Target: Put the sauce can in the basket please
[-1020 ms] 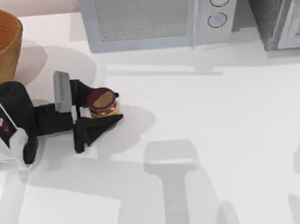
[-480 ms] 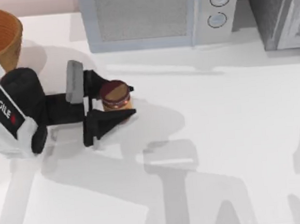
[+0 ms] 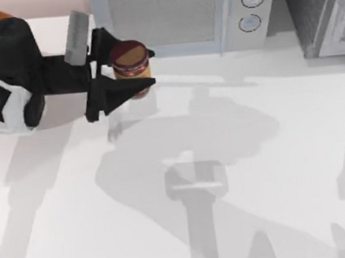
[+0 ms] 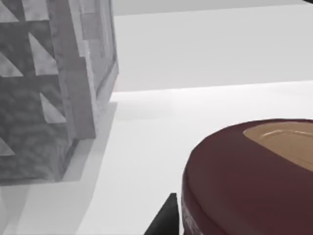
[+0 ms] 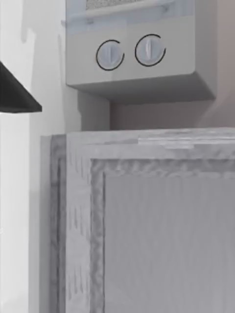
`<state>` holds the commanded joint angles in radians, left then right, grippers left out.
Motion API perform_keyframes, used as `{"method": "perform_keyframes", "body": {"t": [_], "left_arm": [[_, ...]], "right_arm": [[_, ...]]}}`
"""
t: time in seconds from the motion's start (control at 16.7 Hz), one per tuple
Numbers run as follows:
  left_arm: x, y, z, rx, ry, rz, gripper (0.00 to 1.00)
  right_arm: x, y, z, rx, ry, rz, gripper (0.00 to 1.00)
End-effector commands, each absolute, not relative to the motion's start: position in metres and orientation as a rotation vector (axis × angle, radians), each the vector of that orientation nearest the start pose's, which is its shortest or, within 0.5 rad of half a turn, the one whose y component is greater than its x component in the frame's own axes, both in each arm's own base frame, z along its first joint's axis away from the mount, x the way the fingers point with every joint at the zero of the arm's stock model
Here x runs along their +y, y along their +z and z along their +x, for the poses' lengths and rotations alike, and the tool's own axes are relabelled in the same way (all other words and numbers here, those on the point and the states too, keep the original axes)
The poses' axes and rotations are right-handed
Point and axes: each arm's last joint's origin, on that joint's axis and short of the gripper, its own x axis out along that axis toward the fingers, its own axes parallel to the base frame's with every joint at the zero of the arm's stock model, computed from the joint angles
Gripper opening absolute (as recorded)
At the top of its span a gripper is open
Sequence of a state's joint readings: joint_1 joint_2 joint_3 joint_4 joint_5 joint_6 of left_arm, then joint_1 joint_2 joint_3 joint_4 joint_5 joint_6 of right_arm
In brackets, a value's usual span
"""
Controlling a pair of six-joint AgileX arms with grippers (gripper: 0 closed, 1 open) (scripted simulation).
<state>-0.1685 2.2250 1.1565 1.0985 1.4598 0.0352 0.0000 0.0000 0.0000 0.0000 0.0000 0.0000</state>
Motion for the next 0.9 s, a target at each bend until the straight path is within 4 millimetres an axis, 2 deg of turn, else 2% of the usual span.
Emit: {"method": "perform_keyframes", "body": {"t": [0.18, 0.42, 0.6, 0.72, 0.9], "left_arm": [[-0.055, 0.162, 0.435, -0.056, -1.495, 0.034, 0.0], [0.041, 0.195, 0.445, -0.018, -1.264, 0.005, 0.0], [0.12, 0.213, 0.436, 0.001, -1.066, -0.012, 0.0], [0.166, 0.222, 0.424, 0.004, -0.95, -0.014, 0.0], [0.211, 0.231, 0.409, 0.001, -0.838, -0.006, 0.0]], "right_arm": [[-0.001, 0.16, 0.106, 0.0, 0.0, 0.0, 1.0], [-0.001, 0.16, 0.106, 0.0, 0.0, 0.0, 1.0], [-0.001, 0.16, 0.106, 0.0, 0.0, 0.0, 1.0], [-0.001, 0.16, 0.106, 0.0, 0.0, 0.0, 1.0], [-0.001, 0.16, 0.106, 0.0, 0.0, 0.0, 1.0]]}}
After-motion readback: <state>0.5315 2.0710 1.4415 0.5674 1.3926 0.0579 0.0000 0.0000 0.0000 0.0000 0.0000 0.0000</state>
